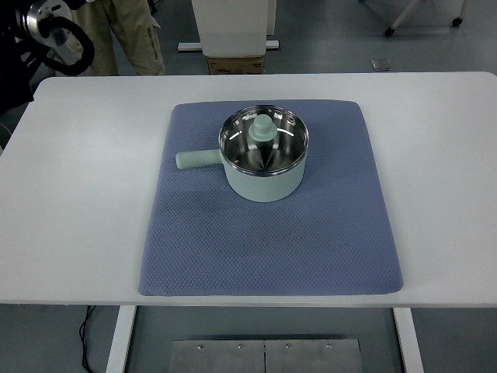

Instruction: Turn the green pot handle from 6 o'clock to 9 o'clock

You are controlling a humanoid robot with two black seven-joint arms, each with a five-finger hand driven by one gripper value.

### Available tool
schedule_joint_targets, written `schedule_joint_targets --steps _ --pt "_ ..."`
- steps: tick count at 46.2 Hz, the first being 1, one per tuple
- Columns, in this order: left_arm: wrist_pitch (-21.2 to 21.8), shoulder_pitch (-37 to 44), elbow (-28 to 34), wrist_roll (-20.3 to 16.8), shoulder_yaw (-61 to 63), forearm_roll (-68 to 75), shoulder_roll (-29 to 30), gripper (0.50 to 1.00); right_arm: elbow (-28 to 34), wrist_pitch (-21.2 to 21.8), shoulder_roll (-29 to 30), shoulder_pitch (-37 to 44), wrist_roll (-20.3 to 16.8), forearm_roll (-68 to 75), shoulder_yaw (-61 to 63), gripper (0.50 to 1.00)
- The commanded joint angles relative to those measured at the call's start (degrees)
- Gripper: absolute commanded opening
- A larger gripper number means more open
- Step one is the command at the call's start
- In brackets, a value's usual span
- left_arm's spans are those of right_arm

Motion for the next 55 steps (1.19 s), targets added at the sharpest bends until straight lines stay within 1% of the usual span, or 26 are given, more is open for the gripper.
schedule_joint_targets --steps 1,13,18,23,28,34,39,55 --pt "0.96 1.43 0.94 -0.13 -0.53 -4.58 -0.51 1.0 -0.01 0.0 0.0 0.0 -0.07 0.0 0.0 1.0" --pt "2.28 5.04 5.87 -0.13 -1.06 -11.79 -2.09 1.0 -0.01 0.0 0.0 0.0 0.02 0.0 0.0 1.0" --pt "4.21 6.62 6.22 -0.3 -1.41 -15.3 -2.97 1.0 -0.01 0.0 0.0 0.0 0.02 0.0 0.0 1.0" --pt "4.83 8.64 6.22 -1.09 -1.67 -17.33 -4.37 1.0 -0.01 0.0 0.0 0.0 0.02 0.0 0.0 1.0" --pt "5.18 11.36 6.13 -3.11 -3.16 -19.0 -5.52 1.0 -0.01 0.0 0.0 0.0 0.02 0.0 0.0 1.0" --pt "5.18 14.09 6.13 -4.08 -5.89 -19.18 -7.19 1.0 -0.01 0.0 0.0 0.0 0.02 0.0 0.0 1.0" --pt "5.27 15.5 6.22 -6.63 -7.65 -19.18 -7.89 1.0 -0.01 0.0 0.0 0.0 0.02 0.0 0.0 1.0" --pt "4.92 20.51 6.57 -10.59 -12.57 -18.56 -10.96 1.0 -0.01 0.0 0.0 0.0 0.02 0.0 0.0 1.0"
